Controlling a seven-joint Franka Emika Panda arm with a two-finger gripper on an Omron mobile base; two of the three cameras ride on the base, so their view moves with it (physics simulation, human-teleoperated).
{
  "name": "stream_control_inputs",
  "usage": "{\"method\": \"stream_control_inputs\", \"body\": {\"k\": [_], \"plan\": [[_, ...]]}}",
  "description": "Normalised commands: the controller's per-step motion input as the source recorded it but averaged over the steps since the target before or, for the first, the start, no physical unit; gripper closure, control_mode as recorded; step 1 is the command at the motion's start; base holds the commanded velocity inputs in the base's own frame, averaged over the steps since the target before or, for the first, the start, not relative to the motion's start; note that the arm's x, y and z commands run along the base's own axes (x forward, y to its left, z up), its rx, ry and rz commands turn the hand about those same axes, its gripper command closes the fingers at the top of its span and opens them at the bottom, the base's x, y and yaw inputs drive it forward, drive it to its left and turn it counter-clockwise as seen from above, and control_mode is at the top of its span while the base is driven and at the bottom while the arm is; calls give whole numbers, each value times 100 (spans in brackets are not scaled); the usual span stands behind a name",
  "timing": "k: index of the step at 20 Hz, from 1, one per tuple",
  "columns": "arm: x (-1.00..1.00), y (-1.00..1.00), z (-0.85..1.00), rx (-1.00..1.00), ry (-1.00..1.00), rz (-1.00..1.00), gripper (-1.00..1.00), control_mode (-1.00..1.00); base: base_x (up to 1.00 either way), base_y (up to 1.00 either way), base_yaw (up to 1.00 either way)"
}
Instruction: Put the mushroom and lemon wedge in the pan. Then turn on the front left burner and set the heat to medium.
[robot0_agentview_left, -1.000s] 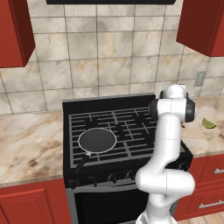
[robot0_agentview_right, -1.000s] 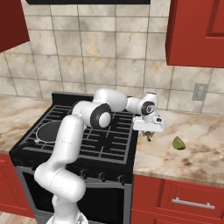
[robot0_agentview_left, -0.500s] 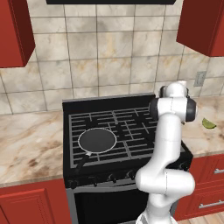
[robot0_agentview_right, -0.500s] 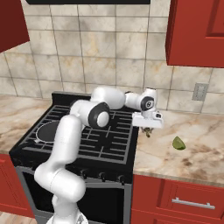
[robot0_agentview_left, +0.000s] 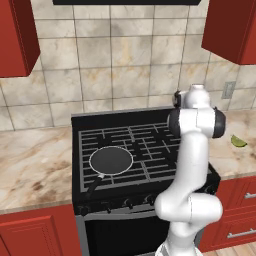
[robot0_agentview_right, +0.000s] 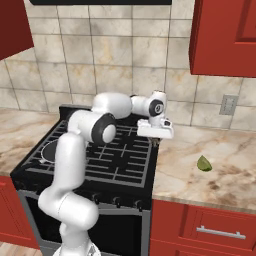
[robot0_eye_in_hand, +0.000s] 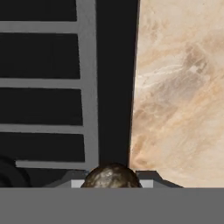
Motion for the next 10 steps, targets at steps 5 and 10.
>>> {"method": "stream_control_inputs", "body": {"k": [5, 10], "plan": [[-48, 99, 49, 0, 0, 0, 100, -100, 0, 0, 0], [-47, 100, 45, -1, 0, 1, 100, -100, 0, 0, 0]]}}
